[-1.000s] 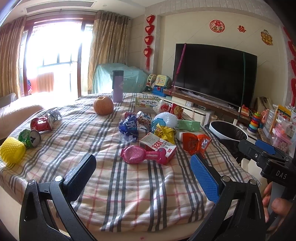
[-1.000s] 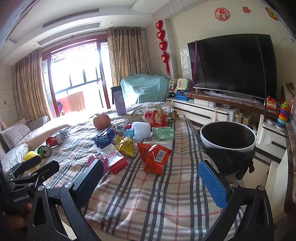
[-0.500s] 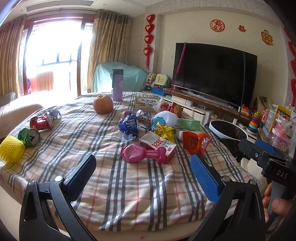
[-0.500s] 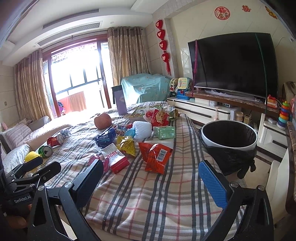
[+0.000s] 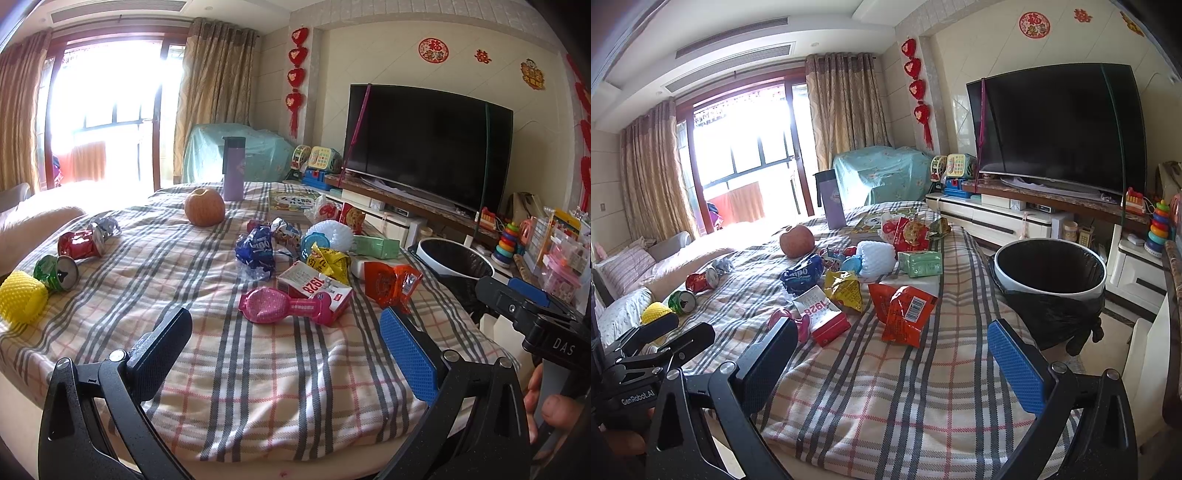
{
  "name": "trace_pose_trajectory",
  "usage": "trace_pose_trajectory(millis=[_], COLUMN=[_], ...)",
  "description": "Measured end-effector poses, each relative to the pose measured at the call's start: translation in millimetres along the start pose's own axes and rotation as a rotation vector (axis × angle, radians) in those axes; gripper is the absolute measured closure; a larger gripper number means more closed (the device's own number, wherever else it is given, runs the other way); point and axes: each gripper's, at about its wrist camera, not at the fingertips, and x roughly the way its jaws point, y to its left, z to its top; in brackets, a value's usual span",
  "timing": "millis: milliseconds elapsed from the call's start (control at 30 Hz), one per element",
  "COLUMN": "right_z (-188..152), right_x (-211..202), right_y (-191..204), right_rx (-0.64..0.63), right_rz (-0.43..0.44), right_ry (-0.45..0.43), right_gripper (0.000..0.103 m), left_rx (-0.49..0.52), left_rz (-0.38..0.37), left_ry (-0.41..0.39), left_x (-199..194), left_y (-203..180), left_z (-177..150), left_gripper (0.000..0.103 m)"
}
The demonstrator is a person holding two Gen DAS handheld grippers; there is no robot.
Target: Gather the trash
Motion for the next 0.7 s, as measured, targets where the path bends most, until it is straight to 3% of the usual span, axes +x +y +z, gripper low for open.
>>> trace_pose_trajectory(millis=[267, 700], right_z=[0, -2], right_x=[4, 41], right_y=[-1, -17], right_rx=[0.007, 0.05], right_rz=[0.006, 0.023], right_ry=[0.011, 0.109], right_gripper=[0.0, 0.001], left_rx=[-0.003, -0.042], left_rz=[-0.003, -0.023], left_ry=[0.01, 0.157], left_x=[2, 48], left_y=[0, 21], left_z=[-1, -8], left_gripper=[0.0, 0.0])
